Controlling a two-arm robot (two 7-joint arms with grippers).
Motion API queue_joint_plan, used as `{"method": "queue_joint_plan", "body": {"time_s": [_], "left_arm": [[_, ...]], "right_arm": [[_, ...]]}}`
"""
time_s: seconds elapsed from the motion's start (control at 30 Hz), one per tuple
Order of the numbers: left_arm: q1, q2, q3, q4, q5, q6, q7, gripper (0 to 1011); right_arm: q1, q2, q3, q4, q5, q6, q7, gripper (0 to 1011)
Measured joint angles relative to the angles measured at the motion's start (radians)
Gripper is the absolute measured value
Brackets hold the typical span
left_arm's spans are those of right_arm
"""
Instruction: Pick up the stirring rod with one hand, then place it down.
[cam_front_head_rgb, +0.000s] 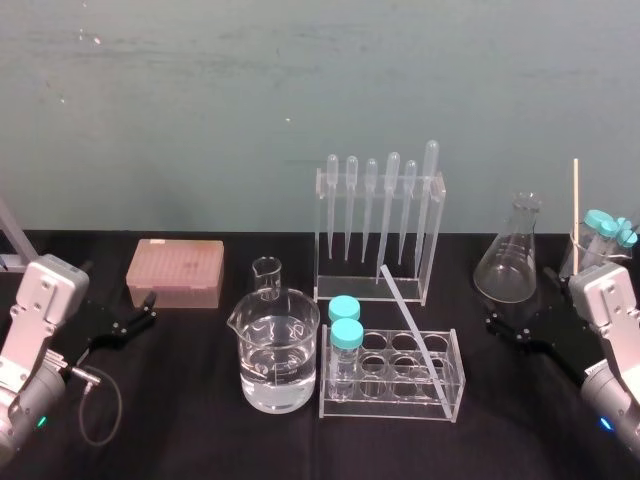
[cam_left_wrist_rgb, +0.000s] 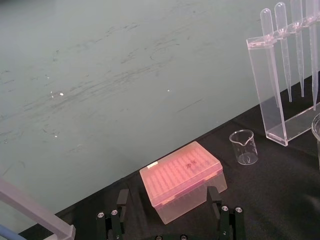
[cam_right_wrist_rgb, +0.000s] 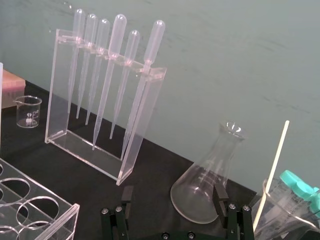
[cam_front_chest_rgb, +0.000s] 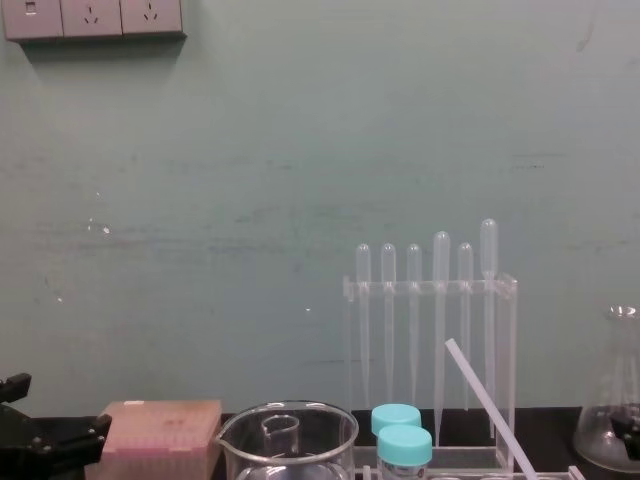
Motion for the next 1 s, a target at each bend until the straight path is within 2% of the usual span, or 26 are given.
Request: {"method": "queue_joint_plan", "body": {"time_s": [0.17, 0.27, 0.3, 0.4, 0.47, 0.57, 0.67, 0.77, 0.8, 0.87, 0.9, 1.0], "left_arm": [[0.0, 0.0, 0.0, 0.0, 0.0, 0.0, 0.0, 1000], [0.0, 0.0, 0.0, 0.0, 0.0, 0.0, 0.0, 1000], [0.0, 0.0, 0.0, 0.0, 0.0, 0.0, 0.0, 1000], [0.0, 0.0, 0.0, 0.0, 0.0, 0.0, 0.0, 1000], [0.0, 0.0, 0.0, 0.0, 0.0, 0.0, 0.0, 1000], [0.0, 0.0, 0.0, 0.0, 0.0, 0.0, 0.0, 1000], [0.0, 0.0, 0.0, 0.0, 0.0, 0.0, 0.0, 1000], [0.0, 0.0, 0.0, 0.0, 0.0, 0.0, 0.0, 1000], [0.0, 0.0, 0.0, 0.0, 0.0, 0.0, 0.0, 1000], [0.0, 0.0, 0.0, 0.0, 0.0, 0.0, 0.0, 1000], [0.0, 0.0, 0.0, 0.0, 0.0, 0.0, 0.0, 1000], [0.0, 0.0, 0.0, 0.0, 0.0, 0.0, 0.0, 1000]], "right_arm": [[-0.011, -0.008, 0.021, -0.004, -0.018, -0.039, -0.012, 1003], [-0.017, -0.018, 0.038, -0.007, -0.037, -0.098, -0.029, 1003], [-0.017, -0.023, 0.043, -0.008, -0.057, -0.137, -0.041, 1003], [-0.01, -0.035, 0.047, -0.009, -0.091, -0.206, -0.051, 1003], [-0.002, -0.04, 0.046, -0.01, -0.102, -0.238, -0.047, 1003], [0.018, -0.05, 0.036, -0.01, -0.104, -0.288, -0.006, 1003], [0.036, -0.055, 0.021, -0.009, -0.077, -0.317, 0.065, 1003], [0.059, -0.06, 0.002, -0.005, -0.013, -0.321, 0.168, 1003], [0.071, -0.063, -0.008, 0.0, 0.025, -0.314, 0.222, 1003], [0.083, -0.067, -0.016, 0.003, 0.063, -0.296, 0.275, 1003], [0.093, -0.071, -0.023, 0.007, 0.099, -0.271, 0.321, 1003], [0.111, -0.079, -0.032, 0.013, 0.157, -0.21, 0.388, 1003]]}}
